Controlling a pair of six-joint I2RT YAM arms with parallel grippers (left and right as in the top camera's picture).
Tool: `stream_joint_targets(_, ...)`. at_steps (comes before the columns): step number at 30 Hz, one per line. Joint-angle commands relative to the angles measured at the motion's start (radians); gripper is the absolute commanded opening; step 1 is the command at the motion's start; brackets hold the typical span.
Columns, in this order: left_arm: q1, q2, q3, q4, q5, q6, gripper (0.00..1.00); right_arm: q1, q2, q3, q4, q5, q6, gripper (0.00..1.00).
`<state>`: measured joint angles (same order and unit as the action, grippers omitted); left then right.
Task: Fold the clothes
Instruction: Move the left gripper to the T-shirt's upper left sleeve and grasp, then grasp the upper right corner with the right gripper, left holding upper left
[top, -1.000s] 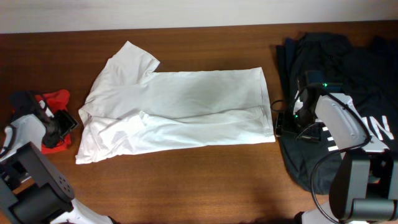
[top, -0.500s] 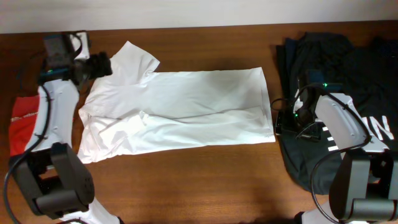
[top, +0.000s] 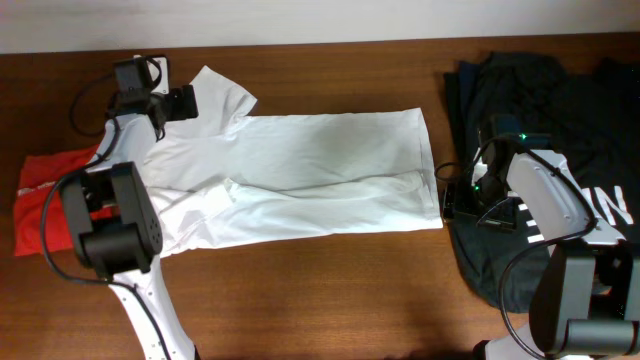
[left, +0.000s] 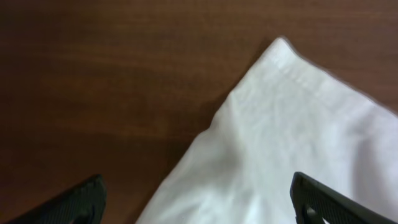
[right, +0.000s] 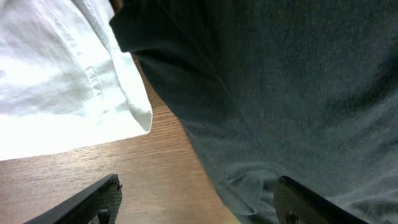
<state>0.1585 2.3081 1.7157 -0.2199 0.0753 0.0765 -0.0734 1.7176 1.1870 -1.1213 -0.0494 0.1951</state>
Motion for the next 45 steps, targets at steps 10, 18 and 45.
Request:
stream_joint_targets(10, -0.071, 0.182, 0.160, -0.040, 0.013, 0.030, 0.84, -0.006, -0.024, 0.003, 0.000, -0.002, 0.003, 0.82)
stream_joint_targets(18, -0.070, 0.198, 0.162, -0.121, 0.002, 0.030, 0.43, -0.006, -0.024, 0.003, 0.003, -0.002, 0.003, 0.82)
stream_joint_targets(45, -0.071, 0.042, 0.360, -0.739, 0.087, -0.085, 0.06, 0.101, 0.390, 0.429, 0.546, -0.163, -0.214, 0.81)
